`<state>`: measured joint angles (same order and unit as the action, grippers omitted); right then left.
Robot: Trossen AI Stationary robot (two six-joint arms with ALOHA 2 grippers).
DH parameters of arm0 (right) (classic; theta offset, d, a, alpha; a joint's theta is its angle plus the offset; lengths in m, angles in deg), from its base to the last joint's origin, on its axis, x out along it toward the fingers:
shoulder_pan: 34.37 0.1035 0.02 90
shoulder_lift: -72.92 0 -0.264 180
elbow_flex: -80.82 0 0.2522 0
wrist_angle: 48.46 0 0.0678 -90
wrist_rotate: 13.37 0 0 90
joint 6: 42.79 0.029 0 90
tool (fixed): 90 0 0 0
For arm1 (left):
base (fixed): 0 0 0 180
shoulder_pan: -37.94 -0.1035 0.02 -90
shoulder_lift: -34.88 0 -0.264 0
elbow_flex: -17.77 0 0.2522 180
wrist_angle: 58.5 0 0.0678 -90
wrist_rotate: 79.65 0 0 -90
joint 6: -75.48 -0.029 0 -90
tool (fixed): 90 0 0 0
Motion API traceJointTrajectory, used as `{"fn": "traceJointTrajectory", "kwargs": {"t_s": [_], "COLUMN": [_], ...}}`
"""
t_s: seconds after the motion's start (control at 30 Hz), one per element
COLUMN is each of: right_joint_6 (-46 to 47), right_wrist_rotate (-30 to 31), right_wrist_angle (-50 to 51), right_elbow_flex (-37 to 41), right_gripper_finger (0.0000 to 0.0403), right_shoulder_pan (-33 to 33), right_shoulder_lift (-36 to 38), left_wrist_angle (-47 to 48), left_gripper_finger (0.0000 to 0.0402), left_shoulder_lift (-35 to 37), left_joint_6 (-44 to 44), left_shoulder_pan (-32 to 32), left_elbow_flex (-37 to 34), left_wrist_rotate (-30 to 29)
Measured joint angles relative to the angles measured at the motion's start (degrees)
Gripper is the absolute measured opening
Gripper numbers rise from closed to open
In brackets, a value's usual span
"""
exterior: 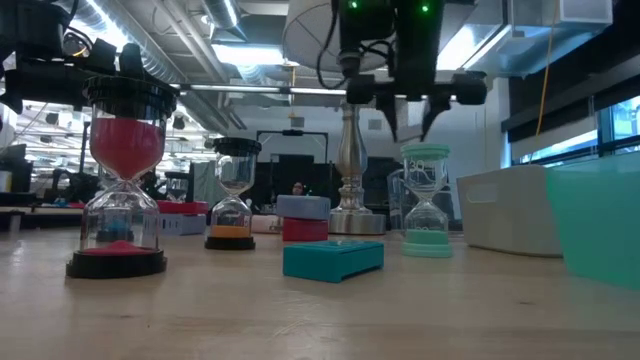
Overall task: Pick & Place Office items
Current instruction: Put the white timer into the transparent bin
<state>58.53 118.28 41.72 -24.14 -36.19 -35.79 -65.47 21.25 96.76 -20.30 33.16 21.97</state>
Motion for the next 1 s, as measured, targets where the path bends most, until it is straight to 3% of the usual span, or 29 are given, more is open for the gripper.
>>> {"fn": "traceJointTrajectory", "kwargs": {"t_s": [0.27, 0.43, 0.63, 0.8, 1.0], "right_joint_6": [0.6, -2.7, -12.1, -24.4, -34.9], "right_wrist_rotate": [1.5, 3.2, 2.8, -3.4, -6.6], "right_wrist_angle": [6.4, 4.6, -11.2, -28.8, -41.3], "right_elbow_flex": [0.6, 6.3, 22.7, 36.5, 43.4], "right_gripper_finger": [0.0167, 0.0167, 0.0167, 0.0167, 0.0179], "right_shoulder_pan": [-3.1, -6.0, -10.5, -16.2, -21.4], "right_shoulder_lift": [0.6, 4.3, 16.7, 27.0, 29.8], "left_wrist_angle": [0.0, 0.0, 0.0, 0.0, 0.0], "left_gripper_finger": [0.0226, 0.0226, 0.0226, 0.0226, 0.0226], "left_shoulder_lift": [0.0, 0.0, 0.0, 0.0, 0.0], "left_joint_6": [0.0, 0.0, 0.0, 0.0, 0.0], "left_shoulder_pan": [0.0, 0.0, 0.0, 0.0, 0.0], "left_elbow_flex": [0.0, 0.0, 0.0, 0.0, 0.0], "left_wrist_rotate": [0.0, 0.0, 0.0, 0.0, 0.0]}}
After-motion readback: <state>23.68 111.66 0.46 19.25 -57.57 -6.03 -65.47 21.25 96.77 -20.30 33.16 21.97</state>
